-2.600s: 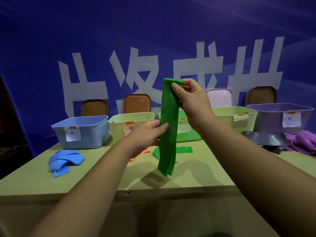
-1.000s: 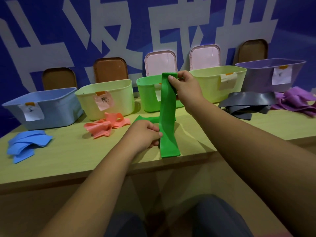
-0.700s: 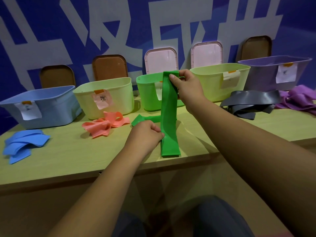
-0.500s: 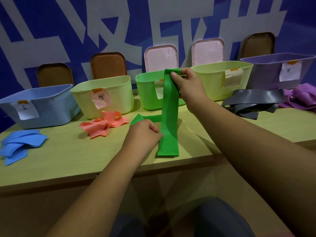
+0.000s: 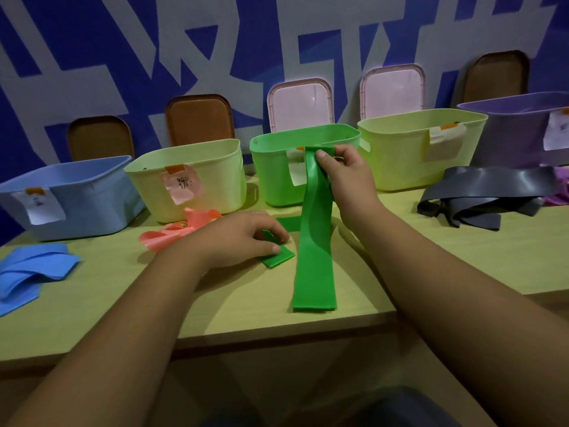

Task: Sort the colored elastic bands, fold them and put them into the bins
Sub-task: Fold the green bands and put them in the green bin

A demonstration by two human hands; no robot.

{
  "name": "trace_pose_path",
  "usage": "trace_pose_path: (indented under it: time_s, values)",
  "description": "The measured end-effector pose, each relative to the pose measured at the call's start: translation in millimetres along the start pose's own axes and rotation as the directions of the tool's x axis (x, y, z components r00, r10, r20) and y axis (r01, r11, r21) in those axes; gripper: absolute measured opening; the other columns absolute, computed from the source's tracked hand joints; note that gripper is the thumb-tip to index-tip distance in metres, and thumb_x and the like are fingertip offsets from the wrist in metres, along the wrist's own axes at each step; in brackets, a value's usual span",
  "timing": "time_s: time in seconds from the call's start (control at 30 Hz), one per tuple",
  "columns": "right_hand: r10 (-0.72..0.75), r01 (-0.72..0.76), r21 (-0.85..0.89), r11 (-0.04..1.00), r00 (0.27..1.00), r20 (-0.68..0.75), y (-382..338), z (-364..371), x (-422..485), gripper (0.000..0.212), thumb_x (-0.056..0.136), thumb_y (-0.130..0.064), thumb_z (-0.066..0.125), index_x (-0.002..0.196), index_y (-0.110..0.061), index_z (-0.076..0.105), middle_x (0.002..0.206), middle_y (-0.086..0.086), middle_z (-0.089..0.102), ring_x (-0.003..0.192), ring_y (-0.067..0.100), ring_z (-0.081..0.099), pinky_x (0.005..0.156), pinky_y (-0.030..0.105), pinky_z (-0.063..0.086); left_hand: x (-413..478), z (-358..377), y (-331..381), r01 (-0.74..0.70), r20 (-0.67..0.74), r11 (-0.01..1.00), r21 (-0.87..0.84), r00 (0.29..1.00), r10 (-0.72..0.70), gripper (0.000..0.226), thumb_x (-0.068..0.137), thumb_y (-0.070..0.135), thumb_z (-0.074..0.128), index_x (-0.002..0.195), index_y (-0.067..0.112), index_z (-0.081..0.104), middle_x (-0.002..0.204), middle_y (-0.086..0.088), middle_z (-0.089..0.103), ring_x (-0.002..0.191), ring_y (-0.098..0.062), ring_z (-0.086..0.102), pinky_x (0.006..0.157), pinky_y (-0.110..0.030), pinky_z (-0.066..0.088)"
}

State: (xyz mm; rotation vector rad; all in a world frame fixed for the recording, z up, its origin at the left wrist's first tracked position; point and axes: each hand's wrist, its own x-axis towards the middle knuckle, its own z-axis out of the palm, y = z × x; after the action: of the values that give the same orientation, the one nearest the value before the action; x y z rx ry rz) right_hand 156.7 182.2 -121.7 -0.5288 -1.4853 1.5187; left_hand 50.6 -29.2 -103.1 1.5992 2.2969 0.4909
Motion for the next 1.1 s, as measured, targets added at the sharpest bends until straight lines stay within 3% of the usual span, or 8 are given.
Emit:
trace_pose_path:
  time_s: [0.1,0.2,0.53,0.63,0.77,0.83,1.0,1.1]
  values:
    - [0.001,-0.001,-0.001,1.0,0.999,0.045,4.4,-1.0,-1.0,0.014,0.102,-0.031,0.073,0.113,-0.022,0.074,0.099,-0.001,0.081,0.09,0.016,0.077,0.081,0.04,0.062,14.0,-5.2,-2.9,-0.019,0.054,1.0,-0.002,0.998,0.019,0.019,0.097,0.031,0.079,0.111,0.044,0.078,0.112,0.021,0.066,0.1,0.0,0.06,0.086,-0.026,0.05]
    - [-0.007,0.006,0.004,1.0,0.997,0.079,6.1,-0.7,-1.1,0.013,0.103,-0.03,0.073,0.113,-0.023,0.073,0.099,0.001,0.081,0.093,0.019,0.078,0.084,0.041,0.063,19.2,-3.1,-13.1,-0.05,0.025,0.996,-0.076,0.998,0.052,0.014,0.091,0.032,0.084,0.101,0.042,0.08,0.105,0.02,0.068,0.097,0.001,0.061,0.087,-0.028,0.051]
    - [-0.006,0.012,-0.039,0.999,0.988,0.151,6.5,2.6,-4.3,0.016,0.104,-0.029,0.07,0.116,-0.02,0.072,0.102,0.0,0.081,0.095,0.018,0.079,0.084,0.036,0.064,18.4,4.8,-27.1,-0.143,-0.073,0.984,-0.107,0.988,0.136,0.013,0.091,0.03,0.084,0.093,0.038,0.074,0.106,0.019,0.063,0.105,-0.007,0.061,0.098,-0.041,0.053]
    - [-0.005,0.009,-0.026,1.0,0.988,0.152,6.2,2.1,-5.1,0.014,0.104,-0.027,0.071,0.116,-0.02,0.073,0.101,-0.001,0.081,0.094,0.017,0.079,0.081,0.034,0.062,15.3,6.3,-24.4,-0.14,-0.161,0.973,-0.183,0.981,0.111,0.011,0.098,0.026,0.076,0.096,0.035,0.071,0.102,0.015,0.069,0.096,-0.002,0.064,0.087,-0.033,0.054]
    - [0.021,-0.013,-0.048,0.999,0.984,0.176,3.8,0.4,-8.3,0.014,0.105,-0.031,0.069,0.116,-0.024,0.073,0.101,-0.004,0.081,0.093,0.015,0.079,0.077,0.032,0.06,13.3,6.2,-22.9,-0.182,-0.355,0.947,-0.264,0.931,0.08,0.011,0.1,0.016,0.072,0.105,0.026,0.073,0.1,0.006,0.071,0.082,0.007,0.062,0.07,-0.008,0.047]
    - [0.032,-0.024,-0.043,0.999,0.978,0.208,2.1,-0.7,-10.3,0.015,0.105,-0.031,0.068,0.117,-0.022,0.073,0.101,-0.004,0.081,0.09,0.015,0.079,0.076,0.032,0.06,12.5,5.7,-22.9,-0.199,-0.407,0.934,-0.298,0.911,0.065,0.014,0.1,0.014,0.073,0.107,0.026,0.075,0.097,0.007,0.072,0.077,0.009,0.06,0.067,-0.007,0.045]
    - [0.075,-0.087,0.023,0.996,0.946,0.315,1.1,0.3,-13.7,0.01,0.102,-0.029,0.073,0.109,-0.022,0.077,0.111,0.009,0.08,0.106,0.035,0.077,0.099,0.055,0.061,13.3,4.7,-23.0,-0.226,-0.512,0.884,-0.409,0.859,-0.018,0.015,0.097,0.016,0.076,0.102,0.03,0.078,0.098,0.01,0.077,0.09,-0.007,0.069,0.082,-0.027,0.058]
    - [0.105,-0.126,0.028,0.992,0.917,0.384,1.6,1.2,-15.2,0.006,0.101,-0.026,0.073,0.103,-0.022,0.076,0.108,0.01,0.078,0.102,0.036,0.075,0.101,0.058,0.058,16.2,5.5,-23.5,-0.261,-0.566,0.846,-0.466,0.823,-0.058,0.016,0.098,0.013,0.077,0.105,0.028,0.077,0.099,0.0,0.076,0.098,-0.02,0.071,0.088,-0.035,0.06]
